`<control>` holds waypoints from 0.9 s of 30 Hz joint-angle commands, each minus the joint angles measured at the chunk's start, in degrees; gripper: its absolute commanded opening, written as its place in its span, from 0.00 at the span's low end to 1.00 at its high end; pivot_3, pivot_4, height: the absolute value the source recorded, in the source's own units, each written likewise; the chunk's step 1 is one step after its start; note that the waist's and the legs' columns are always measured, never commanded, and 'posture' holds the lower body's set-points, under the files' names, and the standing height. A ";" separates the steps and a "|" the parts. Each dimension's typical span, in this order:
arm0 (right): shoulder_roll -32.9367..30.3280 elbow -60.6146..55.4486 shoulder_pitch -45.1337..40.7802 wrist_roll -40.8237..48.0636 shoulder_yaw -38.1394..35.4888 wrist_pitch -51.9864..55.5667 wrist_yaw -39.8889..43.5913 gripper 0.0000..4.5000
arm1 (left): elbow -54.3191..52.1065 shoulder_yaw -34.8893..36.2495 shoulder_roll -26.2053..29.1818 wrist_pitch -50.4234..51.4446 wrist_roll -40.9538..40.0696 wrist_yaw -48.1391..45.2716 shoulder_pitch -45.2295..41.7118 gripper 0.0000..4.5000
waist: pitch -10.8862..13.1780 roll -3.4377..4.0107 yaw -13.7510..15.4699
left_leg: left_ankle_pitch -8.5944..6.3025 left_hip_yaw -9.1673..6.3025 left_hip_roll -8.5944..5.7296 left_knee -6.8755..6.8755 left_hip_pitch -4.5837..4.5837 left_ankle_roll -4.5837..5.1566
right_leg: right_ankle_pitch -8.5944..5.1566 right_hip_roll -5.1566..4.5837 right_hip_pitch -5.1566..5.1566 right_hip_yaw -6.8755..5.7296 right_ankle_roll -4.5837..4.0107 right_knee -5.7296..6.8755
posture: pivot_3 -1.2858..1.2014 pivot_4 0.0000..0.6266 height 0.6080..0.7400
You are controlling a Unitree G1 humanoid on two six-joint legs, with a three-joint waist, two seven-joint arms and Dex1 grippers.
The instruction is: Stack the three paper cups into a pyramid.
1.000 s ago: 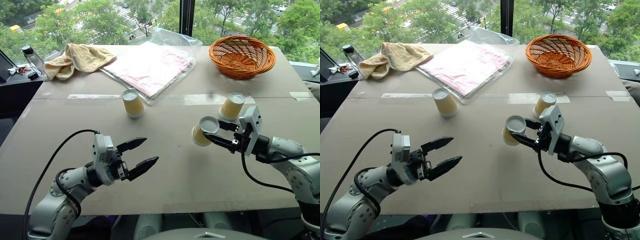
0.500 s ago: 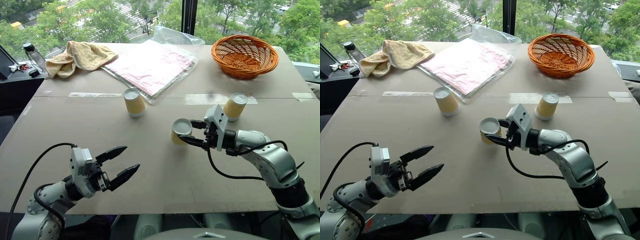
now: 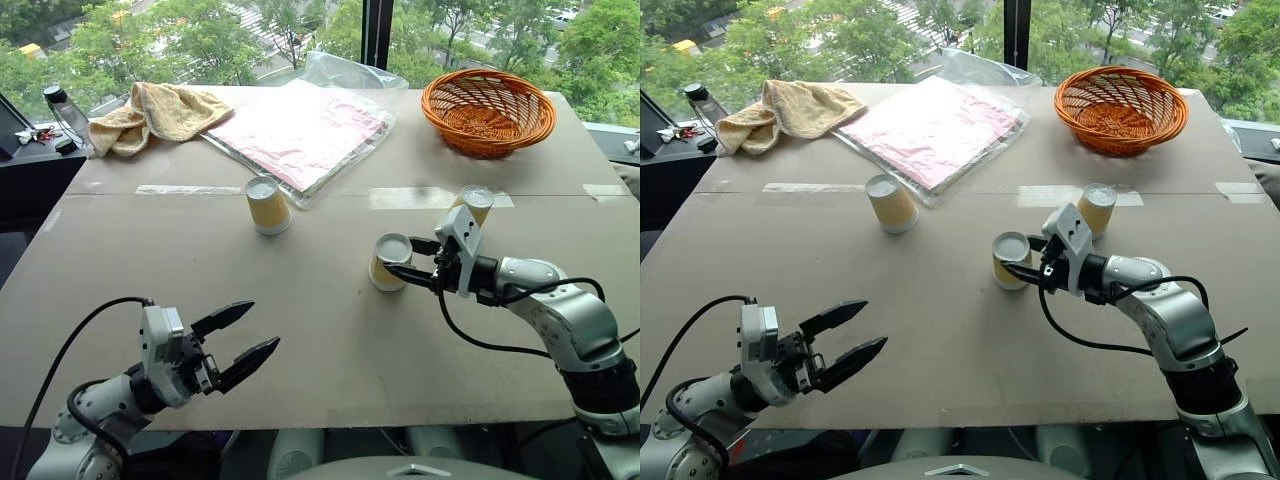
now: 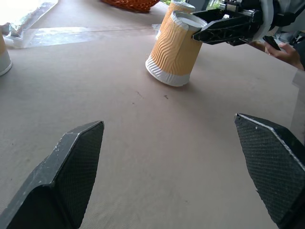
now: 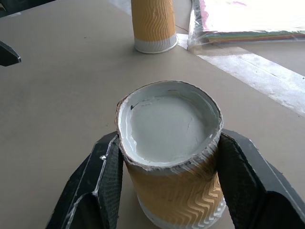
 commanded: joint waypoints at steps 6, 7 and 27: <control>0.80 1.27 1.11 -1.23 0.94 -1.98 1.07 0.88 | -0.43 1.35 -0.17 1.17 -1.65 2.94 -3.60 1.00 | -0.02 -0.03 0.13 | 0.00 -0.02 0.00 0.02 -0.01 0.00 | 0.00 0.00 0.00 -0.02 0.01 0.00 | 0.52 0.24 1.00; 0.77 1.38 1.35 -1.84 0.86 -2.82 0.92 0.99 | -0.24 1.60 -0.24 1.70 -1.92 3.83 -4.37 1.00 | -0.02 -0.03 0.23 | 0.00 -0.03 0.00 0.02 -0.01 0.00 | 0.00 0.00 0.01 -0.03 0.01 0.00 | 0.52 0.24 1.00; -4.22 -23.00 20.79 9.77 -18.57 -15.94 5.21 0.99 | 33.85 -12.62 2.16 5.92 17.91 17.49 -51.53 1.00 | -0.11 -0.18 0.09 | 0.01 -0.18 -0.05 0.08 -0.08 0.00 | 0.15 0.02 0.03 -0.13 0.26 0.07 | 0.52 0.24 1.00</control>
